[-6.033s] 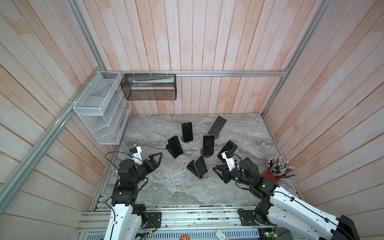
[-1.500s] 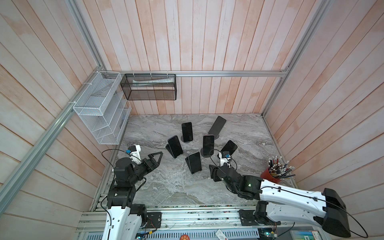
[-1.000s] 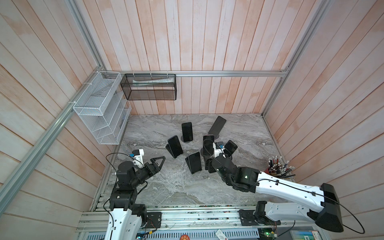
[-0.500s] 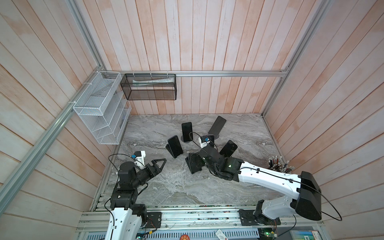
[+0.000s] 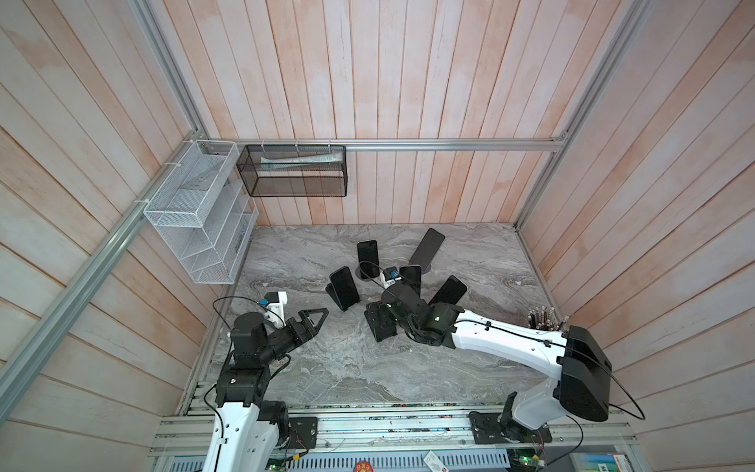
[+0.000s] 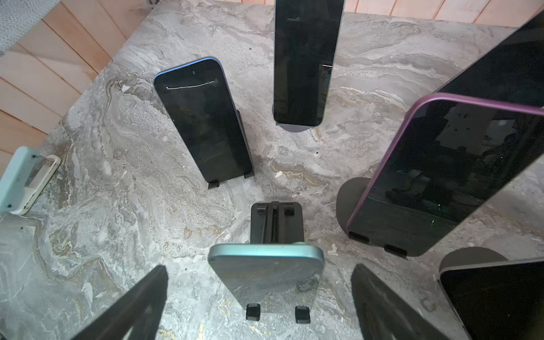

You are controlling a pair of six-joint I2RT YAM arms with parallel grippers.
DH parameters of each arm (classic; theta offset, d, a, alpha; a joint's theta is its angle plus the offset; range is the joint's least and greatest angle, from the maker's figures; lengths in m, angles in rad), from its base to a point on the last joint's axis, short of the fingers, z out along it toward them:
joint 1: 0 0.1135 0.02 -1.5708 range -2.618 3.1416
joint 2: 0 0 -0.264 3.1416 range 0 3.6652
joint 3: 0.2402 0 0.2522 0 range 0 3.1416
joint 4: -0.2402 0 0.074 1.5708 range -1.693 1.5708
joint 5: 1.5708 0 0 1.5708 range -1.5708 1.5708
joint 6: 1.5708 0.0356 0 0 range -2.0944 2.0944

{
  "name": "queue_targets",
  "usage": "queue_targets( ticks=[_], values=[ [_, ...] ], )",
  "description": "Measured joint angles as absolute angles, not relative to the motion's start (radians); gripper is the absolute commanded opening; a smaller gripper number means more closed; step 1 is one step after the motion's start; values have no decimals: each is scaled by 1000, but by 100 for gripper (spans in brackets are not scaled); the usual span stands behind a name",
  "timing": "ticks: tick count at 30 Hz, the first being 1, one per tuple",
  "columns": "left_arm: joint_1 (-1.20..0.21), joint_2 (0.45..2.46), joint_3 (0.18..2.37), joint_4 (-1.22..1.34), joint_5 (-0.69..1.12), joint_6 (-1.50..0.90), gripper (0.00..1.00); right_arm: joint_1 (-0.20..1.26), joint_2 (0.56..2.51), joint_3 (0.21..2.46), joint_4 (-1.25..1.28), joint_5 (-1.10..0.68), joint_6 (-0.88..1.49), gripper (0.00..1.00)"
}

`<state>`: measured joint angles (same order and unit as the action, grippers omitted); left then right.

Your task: Remove the phone from the phone stand

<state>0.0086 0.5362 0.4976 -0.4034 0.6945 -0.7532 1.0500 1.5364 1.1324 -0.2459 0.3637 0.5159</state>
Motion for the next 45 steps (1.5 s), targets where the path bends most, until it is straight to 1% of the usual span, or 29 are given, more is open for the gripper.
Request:
queue_targets(
  ticks=[13, 27, 36, 40, 45],
  values=[
    [9, 542, 498, -404, 703, -752, 94, 1044, 1571, 1132, -206, 335, 496, 98],
    [9, 542, 498, -413, 703, -747, 94, 1038, 1616, 1132, -200, 341, 493, 98],
    [9, 542, 498, -416, 702, -743, 94, 1037, 1621, 1089, -144, 376, 500, 88],
    [9, 542, 498, -416, 700, -740, 94, 1037, 1623, 1081, -130, 397, 501, 85],
    [9, 542, 498, -417, 699, -736, 94, 1038, 1623, 1081, -122, 408, 496, 77]
  ],
)
